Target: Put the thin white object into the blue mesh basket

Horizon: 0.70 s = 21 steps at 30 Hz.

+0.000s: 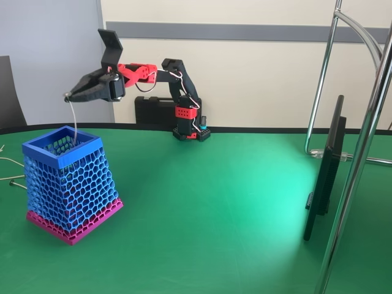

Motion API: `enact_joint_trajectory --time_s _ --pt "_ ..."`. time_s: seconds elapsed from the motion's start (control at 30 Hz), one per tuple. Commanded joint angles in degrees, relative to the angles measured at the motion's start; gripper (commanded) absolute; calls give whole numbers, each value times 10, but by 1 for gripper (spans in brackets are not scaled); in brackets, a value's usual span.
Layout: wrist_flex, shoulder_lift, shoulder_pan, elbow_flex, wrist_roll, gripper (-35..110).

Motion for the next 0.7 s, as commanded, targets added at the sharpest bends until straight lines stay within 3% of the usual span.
enact_joint_trajectory --time_s 0.0,0.23,0.67 --pt "-36 69 -14 57 14 5" --pt "-91 126 -28 182 32 8" --pt "-94 219 -62 290 91 10"
